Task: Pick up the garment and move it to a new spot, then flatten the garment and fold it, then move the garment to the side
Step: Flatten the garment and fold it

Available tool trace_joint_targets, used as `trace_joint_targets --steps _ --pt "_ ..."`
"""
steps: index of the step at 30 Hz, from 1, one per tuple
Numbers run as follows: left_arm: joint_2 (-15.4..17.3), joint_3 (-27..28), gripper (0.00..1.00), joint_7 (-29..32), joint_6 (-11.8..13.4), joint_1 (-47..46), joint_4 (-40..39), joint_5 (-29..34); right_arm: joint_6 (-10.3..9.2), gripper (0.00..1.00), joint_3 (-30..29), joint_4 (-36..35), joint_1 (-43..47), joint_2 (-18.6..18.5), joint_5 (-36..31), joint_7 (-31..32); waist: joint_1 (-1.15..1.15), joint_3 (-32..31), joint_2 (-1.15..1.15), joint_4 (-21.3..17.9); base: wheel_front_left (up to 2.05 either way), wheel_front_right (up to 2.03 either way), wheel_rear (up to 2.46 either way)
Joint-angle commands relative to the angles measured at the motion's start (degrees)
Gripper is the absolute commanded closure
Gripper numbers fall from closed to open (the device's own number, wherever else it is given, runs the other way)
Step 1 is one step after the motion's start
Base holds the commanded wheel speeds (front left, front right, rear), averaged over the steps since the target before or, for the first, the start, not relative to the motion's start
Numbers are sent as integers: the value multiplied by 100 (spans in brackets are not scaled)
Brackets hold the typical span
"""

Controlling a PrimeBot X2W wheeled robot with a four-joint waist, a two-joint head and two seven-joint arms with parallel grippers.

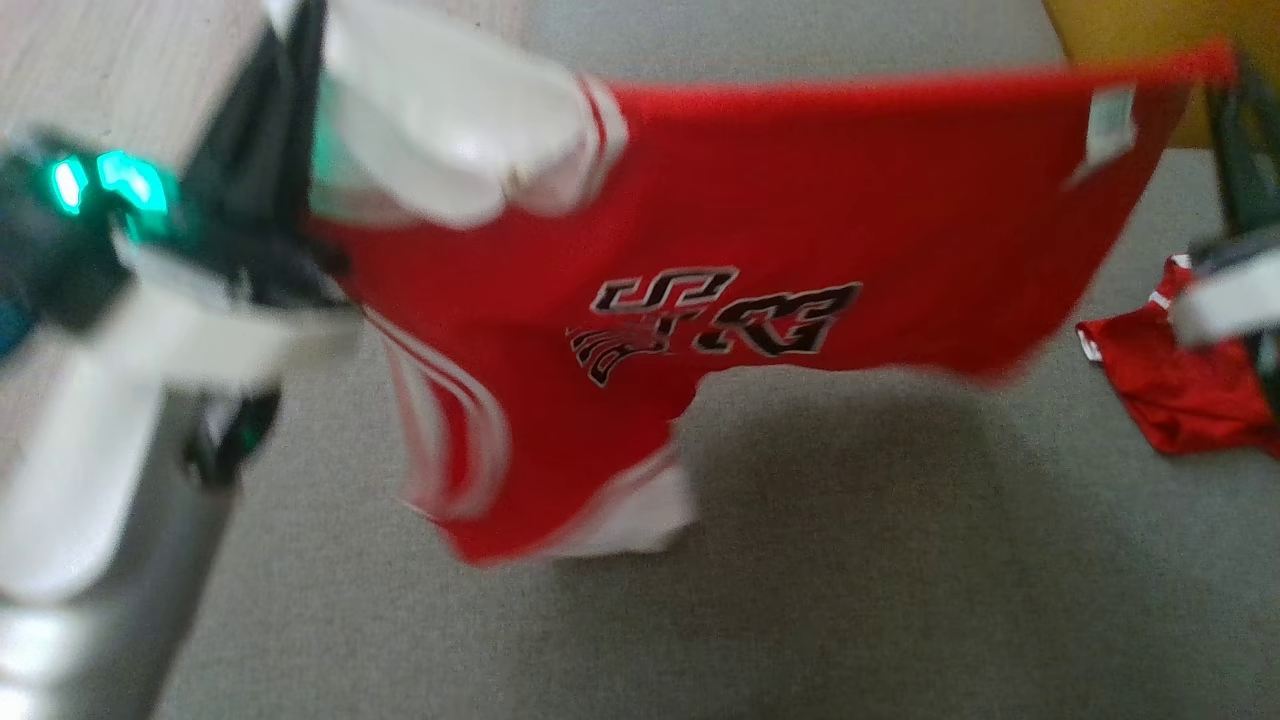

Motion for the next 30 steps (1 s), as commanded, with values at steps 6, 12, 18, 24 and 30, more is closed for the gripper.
trace_joint_targets --steps 6,12,18,24,30 --pt "49 49 100 501 -114 -1962 968 -455 37 100 935 650 -1564 -492 653 553 1 580 0 126 0 0 0" --pt "-108 -290 100 217 -141 -3385 2235 -426 37 100 1478 1666 -2833 -544 811 338 1 1206 0 187 0 0 0" --pt "-180 -793 100 -522 -145 -4898 3195 -508 37 100 1568 2646 -4385 -444 336 -397 1 1749 0 190 0 0 0" --pt "149 -1159 100 -576 -145 -4636 2486 -798 37 100 1595 2853 -4485 -479 -94 -622 1 1937 0 300 0 0 0" --pt "616 -1160 100 -578 -145 -2453 1453 -800 37 100 1576 2835 -3173 -430 -119 -673 1 1673 0 377 0 0 0"
